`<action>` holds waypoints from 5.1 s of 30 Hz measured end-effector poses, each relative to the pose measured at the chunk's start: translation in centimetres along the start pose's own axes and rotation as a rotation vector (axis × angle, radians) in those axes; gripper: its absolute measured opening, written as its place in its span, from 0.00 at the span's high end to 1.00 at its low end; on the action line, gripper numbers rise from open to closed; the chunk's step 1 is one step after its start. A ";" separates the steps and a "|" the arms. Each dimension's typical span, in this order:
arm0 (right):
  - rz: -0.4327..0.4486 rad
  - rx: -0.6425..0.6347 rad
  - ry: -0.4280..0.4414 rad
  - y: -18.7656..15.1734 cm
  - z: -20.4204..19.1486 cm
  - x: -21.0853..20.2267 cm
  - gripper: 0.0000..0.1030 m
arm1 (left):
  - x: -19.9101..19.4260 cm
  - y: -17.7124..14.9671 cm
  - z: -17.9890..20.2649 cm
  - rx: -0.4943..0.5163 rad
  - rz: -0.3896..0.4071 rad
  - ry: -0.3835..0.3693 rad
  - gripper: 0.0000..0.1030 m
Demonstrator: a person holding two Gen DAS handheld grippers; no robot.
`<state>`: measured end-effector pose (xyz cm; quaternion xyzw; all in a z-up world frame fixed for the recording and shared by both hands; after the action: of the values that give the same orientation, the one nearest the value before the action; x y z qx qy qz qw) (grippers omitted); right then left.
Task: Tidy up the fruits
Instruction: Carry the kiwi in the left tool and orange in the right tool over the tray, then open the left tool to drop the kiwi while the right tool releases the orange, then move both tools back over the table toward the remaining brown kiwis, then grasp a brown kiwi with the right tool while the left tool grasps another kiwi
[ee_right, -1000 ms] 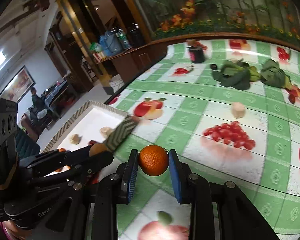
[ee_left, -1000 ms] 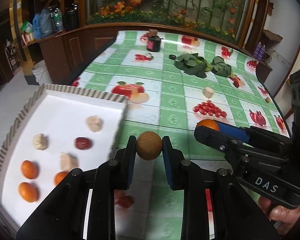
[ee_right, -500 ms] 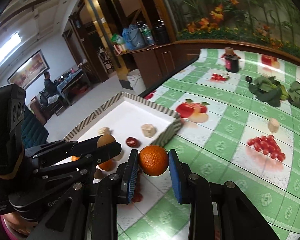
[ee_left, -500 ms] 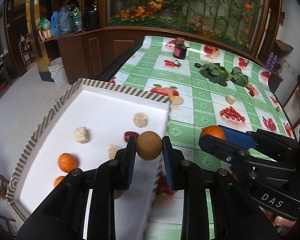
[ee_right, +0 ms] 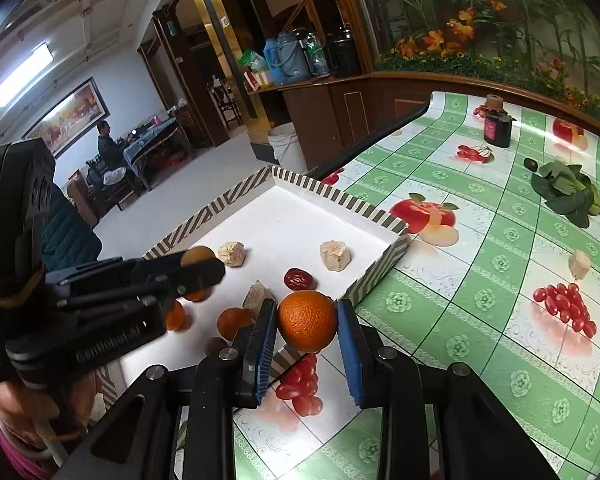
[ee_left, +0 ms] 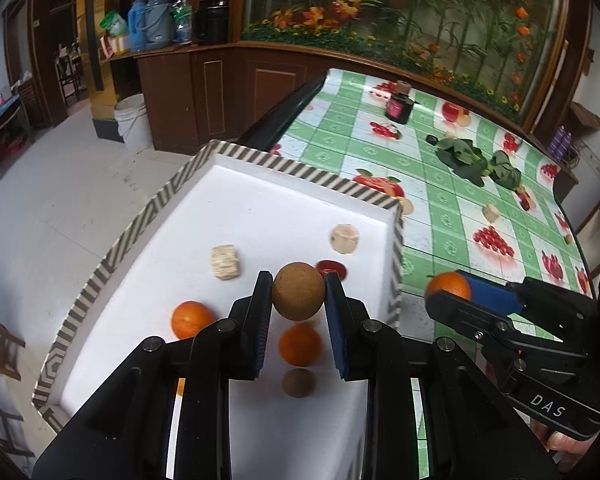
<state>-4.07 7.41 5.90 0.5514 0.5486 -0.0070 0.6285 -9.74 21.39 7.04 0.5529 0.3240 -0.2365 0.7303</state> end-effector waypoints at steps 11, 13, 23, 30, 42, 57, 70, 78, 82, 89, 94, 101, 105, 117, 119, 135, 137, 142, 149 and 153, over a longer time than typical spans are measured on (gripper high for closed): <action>-0.023 -0.012 0.007 0.3 -0.3 1.3 0.71 | 0.8 -0.1 -1.7 -0.029 -0.021 0.010 0.75; -0.025 -0.017 0.008 0.5 -0.4 1.7 0.71 | 1.0 0.0 -1.8 -0.028 -0.026 0.010 0.75; -0.033 -0.059 0.014 2.6 -1.1 4.1 0.71 | 2.1 -0.4 -1.8 -0.002 -0.064 0.008 0.75; -0.045 -0.088 0.027 4.9 -1.1 7.5 0.71 | 2.9 -0.6 -2.1 0.008 -0.094 0.012 0.75; -0.081 -0.090 0.029 6.9 -0.5 12.0 0.71 | 4.4 -0.8 -2.1 0.006 -0.141 0.022 0.75; -0.124 -0.010 0.039 6.6 1.0 13.0 0.71 | 5.6 -1.3 -3.0 -0.018 -0.186 0.059 0.64; -0.043 0.041 0.059 5.8 1.3 8.0 0.70 | 3.5 -0.9 -2.1 -0.034 -0.112 0.090 0.64; -0.015 0.048 0.013 3.8 2.5 4.4 0.70 | 2.5 -0.8 0.2 -0.016 -0.076 0.070 0.64; -0.010 0.076 -0.013 2.8 4.2 3.2 0.70 | 2.5 -1.0 2.1 0.000 -0.077 0.046 0.64; -0.010 0.153 -0.083 0.3 8.8 0.9 0.70 | 2.7 -1.2 7.0 0.042 -0.073 -0.026 0.64; -0.010 0.226 -0.149 -2.0 13.2 -1.5 0.70 | 3.5 -1.6 11.2 0.087 -0.090 -0.079 0.64; -0.011 0.330 -0.279 -4.9 21.5 -5.6 0.70 | 5.0 -1.7 16.7 0.141 -0.122 -0.163 0.64; -0.007 0.409 -0.347 -6.1 26.7 -8.1 0.70 | 5.6 -1.2 18.4 0.138 -0.123 -0.197 0.64; -0.008 0.542 -0.620 -6.9 42.2 -16.2 0.70 | 9.5 -0.8 19.5 0.120 -0.170 -0.204 0.64; -0.011 0.560 -0.673 -7.1 44.9 -17.0 0.70 | 10.4 -0.9 19.8 0.125 -0.187 -0.204 0.64; -0.062 0.677 -0.662 -6.5 53.9 -15.3 0.70 | 13.6 -0.9 20.4 0.135 -0.237 -0.174 0.64; -0.069 0.673 -0.679 -6.4 53.7 -15.0 0.78 | 13.6 -0.9 20.6 0.135 -0.243 -0.184 0.64; -0.078 0.700 -0.618 -6.1 51.2 -15.1 0.78 | 13.4 -0.2 21.4 0.143 -0.230 -0.205 0.64; 0.044 0.577 -0.457 -3.7 39.4 -14.7 0.78 | 13.8 2.5 23.6 0.135 -0.179 -0.241 0.64; 0.091 0.464 -0.401 -3.1 33.0 -12.2 0.78 | 15.0 4.2 25.3 0.153 -0.172 -0.264 0.65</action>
<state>11.66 -24.21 5.36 0.6917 0.3720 -0.2124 0.5814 8.75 -1.53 3.27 0.5412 0.2525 -0.3925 0.6995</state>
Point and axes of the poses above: each gripper's, at about its wrist camera, not at the fingertips, and x roughly the way its jaws point, z to its right, y to its top, the point moved 2 cm from there along x, roughly the way its jaws point, and after that the axes turned 5 degrees about -y, right-handed, at the moved point
